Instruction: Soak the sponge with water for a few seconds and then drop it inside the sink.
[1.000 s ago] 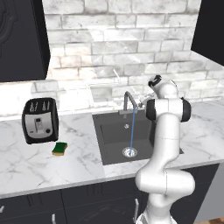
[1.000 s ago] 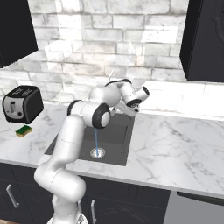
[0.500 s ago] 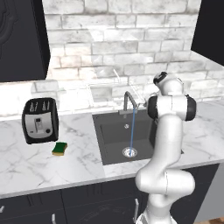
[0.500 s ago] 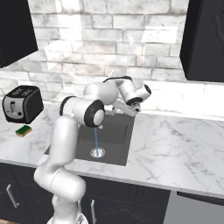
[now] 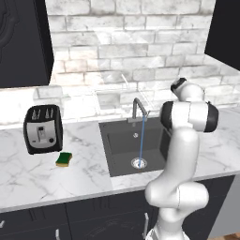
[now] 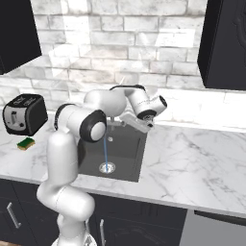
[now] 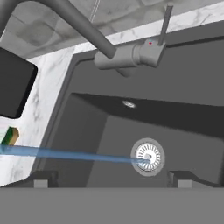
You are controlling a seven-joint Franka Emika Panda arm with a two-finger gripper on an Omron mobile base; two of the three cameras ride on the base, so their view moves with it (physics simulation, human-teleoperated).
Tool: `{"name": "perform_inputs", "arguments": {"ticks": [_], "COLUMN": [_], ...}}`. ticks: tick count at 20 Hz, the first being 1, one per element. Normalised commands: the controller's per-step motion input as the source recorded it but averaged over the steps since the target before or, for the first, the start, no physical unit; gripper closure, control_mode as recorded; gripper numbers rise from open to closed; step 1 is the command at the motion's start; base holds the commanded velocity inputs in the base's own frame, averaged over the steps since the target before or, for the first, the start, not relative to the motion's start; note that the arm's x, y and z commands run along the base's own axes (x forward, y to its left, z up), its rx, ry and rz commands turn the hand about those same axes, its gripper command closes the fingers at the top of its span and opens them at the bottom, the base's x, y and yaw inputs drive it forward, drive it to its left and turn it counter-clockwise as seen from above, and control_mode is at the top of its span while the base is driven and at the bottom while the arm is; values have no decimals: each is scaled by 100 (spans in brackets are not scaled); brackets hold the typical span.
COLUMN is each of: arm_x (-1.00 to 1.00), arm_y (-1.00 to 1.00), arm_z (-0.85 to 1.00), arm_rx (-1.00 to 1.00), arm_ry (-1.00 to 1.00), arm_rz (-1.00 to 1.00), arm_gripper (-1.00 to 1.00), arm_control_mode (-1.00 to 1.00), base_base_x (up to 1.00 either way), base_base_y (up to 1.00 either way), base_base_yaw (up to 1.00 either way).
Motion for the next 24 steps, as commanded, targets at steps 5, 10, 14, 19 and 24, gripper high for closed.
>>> {"name": "perform_inputs", "arguments": {"ticks": [5, 10, 14, 19, 24], "arm_x": [-65, -59, -65, -58, -57], "arm_y": [-3, 0, 0, 0, 2], "arm_z": [10, 21, 26, 22, 13], "arm_rx": [0, -2, -2, 0, -2], "arm_ry": [0, -1, -1, 0, 0], "arm_rz": [0, 0, 0, 0, 0], "arm_gripper": [-100, -100, -100, -100, -100], "arm_control_mode": [-100, -100, -100, -100, -100], "base_base_x": [0, 0, 0, 0, 0], "base_base_y": [0, 0, 0, 0, 0], "base_base_yaw": [0, 0, 0, 0, 0]}}
